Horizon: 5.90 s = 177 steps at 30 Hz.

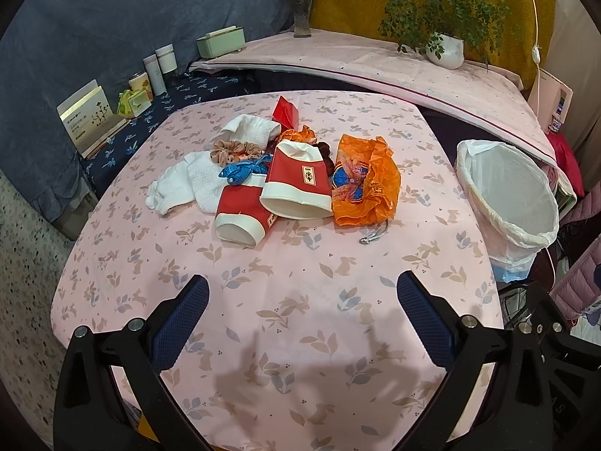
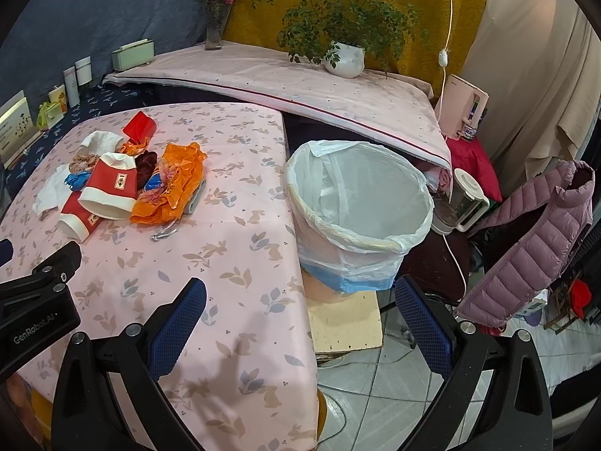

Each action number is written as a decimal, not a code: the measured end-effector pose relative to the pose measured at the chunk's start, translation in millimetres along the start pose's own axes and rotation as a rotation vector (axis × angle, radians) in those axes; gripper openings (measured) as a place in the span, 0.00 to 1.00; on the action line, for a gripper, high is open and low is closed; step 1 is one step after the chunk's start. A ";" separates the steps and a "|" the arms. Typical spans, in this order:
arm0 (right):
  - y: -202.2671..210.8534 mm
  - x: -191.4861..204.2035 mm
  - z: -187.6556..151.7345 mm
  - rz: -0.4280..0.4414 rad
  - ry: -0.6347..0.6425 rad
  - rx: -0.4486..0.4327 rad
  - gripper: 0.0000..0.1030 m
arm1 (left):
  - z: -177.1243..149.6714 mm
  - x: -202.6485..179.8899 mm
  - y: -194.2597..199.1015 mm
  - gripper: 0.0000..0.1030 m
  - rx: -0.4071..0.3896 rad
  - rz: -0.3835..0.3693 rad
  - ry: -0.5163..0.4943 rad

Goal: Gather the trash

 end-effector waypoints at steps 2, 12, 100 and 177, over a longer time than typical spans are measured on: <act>0.0 -0.6 0.6 -0.004 0.000 0.000 0.93 | -0.6 0.0 -0.6 0.93 -0.002 0.000 -0.001; 0.4 -1.8 3.3 -0.008 0.000 -0.001 0.94 | 1.1 -2.3 -0.6 0.93 -0.004 -0.005 -0.008; -151.3 140.1 31.4 0.232 -0.050 0.204 0.42 | 55.0 65.1 -145.5 0.43 0.048 -0.253 0.092; -86.9 5.8 81.5 0.144 -0.275 -0.037 0.51 | 109.5 -32.8 -91.4 0.69 -0.091 -0.268 -0.017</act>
Point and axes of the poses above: each gripper's, at about its wrist camera, not at the fingertips, and y roughly against the way its jaws point, x to its left, z to its top, the point moved 3 cm from there along -y, roughly the way its jaws point, and after that the axes turned 11 degrees about -y, right-handed, at the moved point
